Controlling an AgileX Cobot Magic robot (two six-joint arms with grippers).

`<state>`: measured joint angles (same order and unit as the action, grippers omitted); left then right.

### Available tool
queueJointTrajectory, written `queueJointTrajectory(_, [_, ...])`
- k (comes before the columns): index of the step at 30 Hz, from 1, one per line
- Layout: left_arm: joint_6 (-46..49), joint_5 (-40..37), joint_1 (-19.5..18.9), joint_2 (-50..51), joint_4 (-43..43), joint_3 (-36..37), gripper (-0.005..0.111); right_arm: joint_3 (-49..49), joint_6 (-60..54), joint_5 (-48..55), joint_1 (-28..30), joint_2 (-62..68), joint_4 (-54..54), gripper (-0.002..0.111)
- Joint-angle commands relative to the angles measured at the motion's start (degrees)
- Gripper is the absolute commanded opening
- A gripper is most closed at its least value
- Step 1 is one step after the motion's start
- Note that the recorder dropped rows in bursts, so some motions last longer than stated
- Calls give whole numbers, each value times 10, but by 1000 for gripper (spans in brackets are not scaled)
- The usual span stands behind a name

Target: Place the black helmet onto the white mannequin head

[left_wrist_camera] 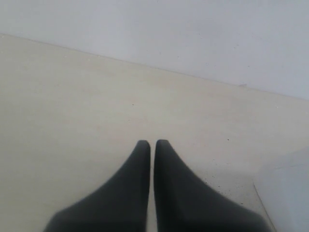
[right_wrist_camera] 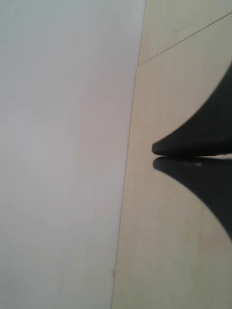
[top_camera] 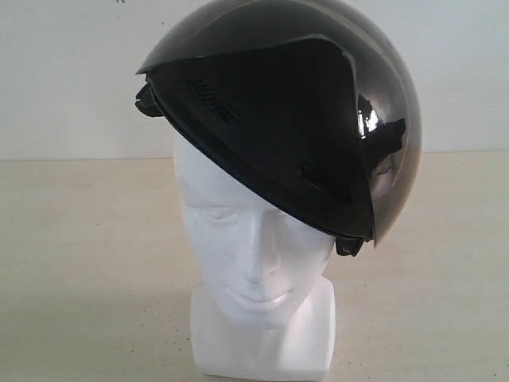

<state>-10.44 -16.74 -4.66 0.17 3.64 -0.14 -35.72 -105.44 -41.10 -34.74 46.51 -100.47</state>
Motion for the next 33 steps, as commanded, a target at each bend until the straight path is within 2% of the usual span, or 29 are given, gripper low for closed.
queueJointTrajectory(1, [0,0,4,-2,4,1,4,8,-1,-14,-1,-1,5,0])
queueJointTrajectory(9, [0,0,4,-2,4,1,4,32,1,-52,-1,-1,5,0])
queueJointTrajectory(16, [0,0,4,-2,4,1,4,77,94,-28,-1,-1,5,0])
queueJointTrajectory(25, [0,0,4,-2,4,1,4,77,230,86,-1,-1,5,0])
queueJointTrajectory(29, [0,0,4,-2,4,1,4,77,244,152,-1,-1,5,0])
queueJointTrajectory(33, [0,0,4,-2,4,1,4,77,246,157,-1,-1,5,0])
